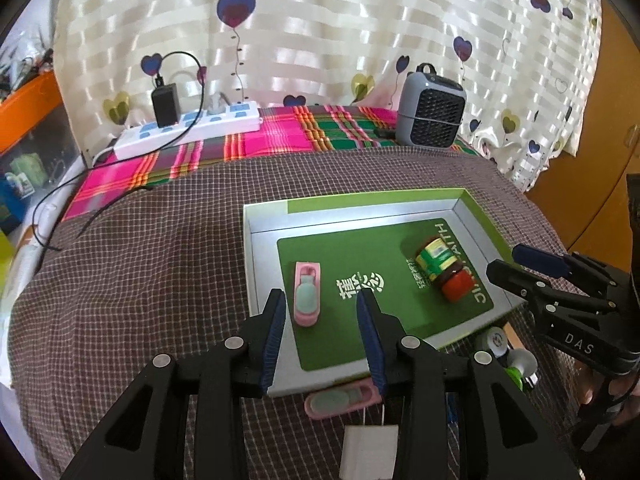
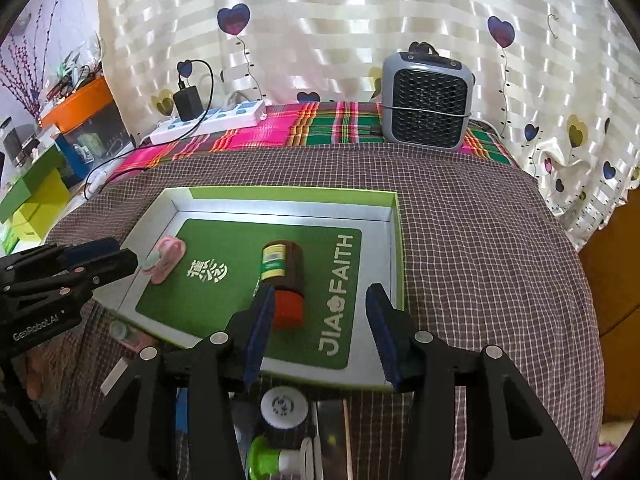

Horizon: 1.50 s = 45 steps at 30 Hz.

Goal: Organize rigid objects
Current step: 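Lower the brown jar into the box and open the right tool, then move the right tool to the silver-white device and grasp it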

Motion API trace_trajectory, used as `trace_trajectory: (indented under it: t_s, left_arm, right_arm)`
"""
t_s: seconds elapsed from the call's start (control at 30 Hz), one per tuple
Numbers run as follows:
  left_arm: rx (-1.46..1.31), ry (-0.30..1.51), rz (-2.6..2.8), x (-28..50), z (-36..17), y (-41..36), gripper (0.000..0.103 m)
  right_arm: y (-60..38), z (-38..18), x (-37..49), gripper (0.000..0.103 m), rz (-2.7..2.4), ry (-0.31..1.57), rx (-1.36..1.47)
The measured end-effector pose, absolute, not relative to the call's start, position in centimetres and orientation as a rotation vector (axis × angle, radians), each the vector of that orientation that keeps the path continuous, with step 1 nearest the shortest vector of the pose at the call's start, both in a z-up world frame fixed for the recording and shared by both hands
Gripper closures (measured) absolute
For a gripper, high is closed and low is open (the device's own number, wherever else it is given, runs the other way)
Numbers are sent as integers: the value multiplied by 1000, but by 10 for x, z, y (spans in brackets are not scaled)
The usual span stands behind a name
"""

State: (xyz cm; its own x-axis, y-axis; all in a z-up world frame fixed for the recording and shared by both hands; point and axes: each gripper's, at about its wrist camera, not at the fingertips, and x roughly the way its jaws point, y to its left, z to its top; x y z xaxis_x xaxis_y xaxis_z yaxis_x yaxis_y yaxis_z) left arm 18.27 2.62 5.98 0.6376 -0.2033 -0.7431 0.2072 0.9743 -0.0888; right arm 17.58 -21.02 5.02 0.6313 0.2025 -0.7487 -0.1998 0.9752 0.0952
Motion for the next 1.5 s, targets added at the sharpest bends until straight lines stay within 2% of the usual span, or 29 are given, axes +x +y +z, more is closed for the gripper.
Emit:
trace_trajectory:
  t_s: [0.73, 1.5]
  left_arm:
    - [-50, 810, -226, 118, 56, 46, 67]
    - [-93, 853, -254, 86, 30, 55, 64]
  right_arm:
    - [-234, 58, 113, 55, 199, 791, -8]
    - [-252, 31, 75, 55, 179, 827, 10]
